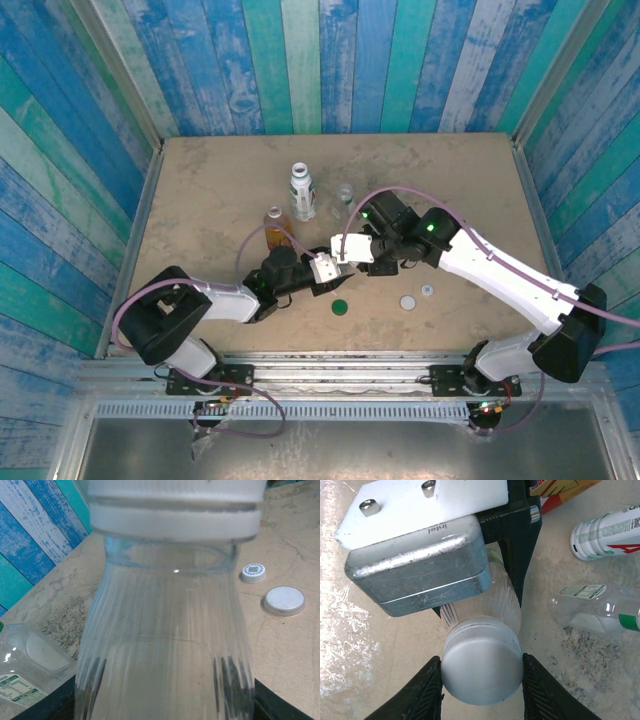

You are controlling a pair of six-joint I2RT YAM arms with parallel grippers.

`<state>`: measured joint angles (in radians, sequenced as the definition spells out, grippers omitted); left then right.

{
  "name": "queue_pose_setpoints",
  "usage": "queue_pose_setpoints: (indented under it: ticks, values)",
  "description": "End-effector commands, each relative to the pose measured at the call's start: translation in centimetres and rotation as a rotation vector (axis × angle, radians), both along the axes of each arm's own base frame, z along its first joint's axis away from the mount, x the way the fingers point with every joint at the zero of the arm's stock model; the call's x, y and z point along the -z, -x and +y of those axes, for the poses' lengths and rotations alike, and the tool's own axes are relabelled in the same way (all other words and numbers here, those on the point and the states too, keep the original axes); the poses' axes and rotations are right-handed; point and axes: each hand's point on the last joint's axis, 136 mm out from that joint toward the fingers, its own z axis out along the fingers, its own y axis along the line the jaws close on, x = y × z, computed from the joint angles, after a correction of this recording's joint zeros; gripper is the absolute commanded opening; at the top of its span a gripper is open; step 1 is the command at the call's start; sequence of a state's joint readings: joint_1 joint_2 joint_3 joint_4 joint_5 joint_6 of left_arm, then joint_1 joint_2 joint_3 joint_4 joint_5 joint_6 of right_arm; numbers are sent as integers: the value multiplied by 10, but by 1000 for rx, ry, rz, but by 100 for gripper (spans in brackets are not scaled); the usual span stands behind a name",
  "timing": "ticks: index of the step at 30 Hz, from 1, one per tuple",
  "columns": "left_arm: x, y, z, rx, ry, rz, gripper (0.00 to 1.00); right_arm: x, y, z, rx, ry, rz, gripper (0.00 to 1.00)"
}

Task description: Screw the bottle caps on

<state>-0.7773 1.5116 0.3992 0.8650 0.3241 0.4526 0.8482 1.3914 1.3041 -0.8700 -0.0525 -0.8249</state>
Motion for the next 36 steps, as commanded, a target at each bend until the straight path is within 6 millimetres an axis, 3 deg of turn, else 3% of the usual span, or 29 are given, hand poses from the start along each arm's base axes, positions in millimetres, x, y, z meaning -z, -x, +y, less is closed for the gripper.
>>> queue_pose_setpoints:
  ticks: [1,4,8,10,12,16,20,23,26,29,31,36]
  values:
    - [-10,4,0,11,15,-8,59,1,1,2,101,-47,49,33]
    - [-11,3,1,0,18,-7,59,-3,-16,2,348,-143,65,30]
    - [-11,-3,5,-40,15,-13,59,-12,-39,-6,891,-356,186,29]
    - [-14,-3,9,-57,27,-30,58,-4,-35,-16,1184,-426,327,27]
    - [-17,-2,11,-60,41,-42,58,1,-20,0,1244,-477,506,27]
    - [-17,2,9,-36,36,-37,58,-3,-17,2,1159,-447,492,39]
    - [-16,4,10,-35,30,-33,58,-21,-21,-9,951,-408,331,67]
    - [-17,5,11,-35,26,-36,59,-36,-19,-13,718,-362,199,78]
    - [-16,6,12,-26,17,-39,59,-39,-5,-10,419,-284,103,81]
    - [-15,11,10,3,10,-40,60,-25,25,-6,60,-189,59,81]
    - [-15,12,9,13,12,-38,60,-17,22,-11,-31,-117,-25,79]
    - [-14,15,8,33,12,-39,60,-11,8,-11,-76,-31,-85,72]
